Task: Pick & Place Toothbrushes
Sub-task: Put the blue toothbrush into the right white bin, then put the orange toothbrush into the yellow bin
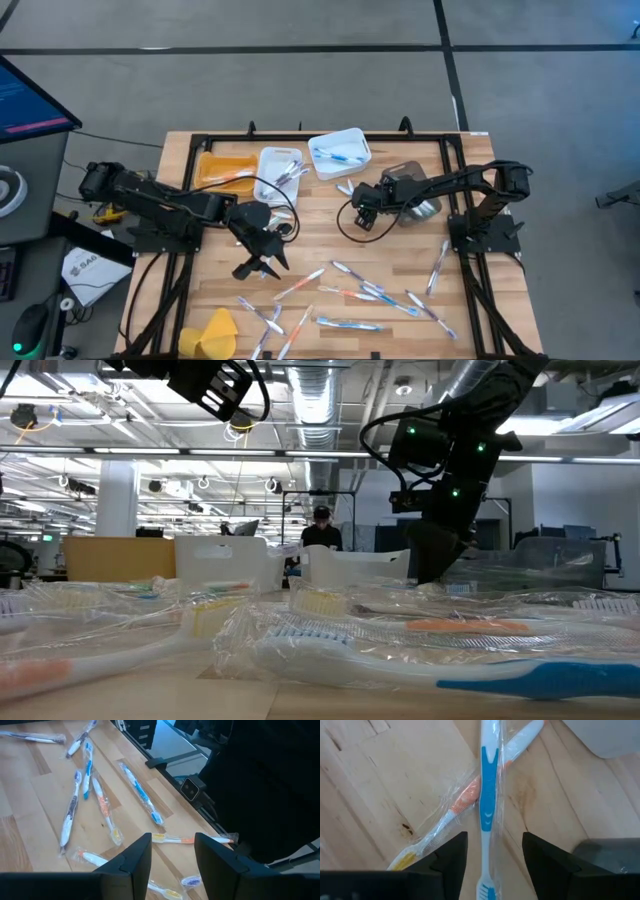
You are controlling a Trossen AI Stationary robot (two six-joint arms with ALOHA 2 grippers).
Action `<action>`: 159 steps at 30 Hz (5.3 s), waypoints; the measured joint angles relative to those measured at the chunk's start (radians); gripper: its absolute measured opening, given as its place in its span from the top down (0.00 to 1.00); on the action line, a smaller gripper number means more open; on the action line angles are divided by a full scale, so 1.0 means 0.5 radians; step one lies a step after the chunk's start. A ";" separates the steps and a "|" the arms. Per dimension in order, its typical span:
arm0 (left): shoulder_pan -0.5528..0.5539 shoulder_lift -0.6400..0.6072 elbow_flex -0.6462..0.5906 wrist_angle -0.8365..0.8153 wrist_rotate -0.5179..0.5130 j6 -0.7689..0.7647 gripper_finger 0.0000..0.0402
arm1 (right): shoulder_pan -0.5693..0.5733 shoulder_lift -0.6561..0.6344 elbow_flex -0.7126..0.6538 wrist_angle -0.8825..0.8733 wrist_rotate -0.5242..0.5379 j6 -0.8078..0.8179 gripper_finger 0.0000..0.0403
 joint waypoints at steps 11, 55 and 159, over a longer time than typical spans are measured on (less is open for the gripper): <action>0.000 0.000 0.000 0.020 0.000 0.001 0.65 | -0.031 0.057 -0.004 -0.007 -0.058 -0.001 0.64; 0.000 0.001 -0.172 0.240 -0.001 -0.005 0.65 | 0.213 0.142 0.574 -0.843 0.543 -0.364 1.00; 0.000 0.000 -0.172 0.210 -0.001 -0.147 0.65 | -0.550 0.520 1.580 -1.047 -0.094 -1.431 0.50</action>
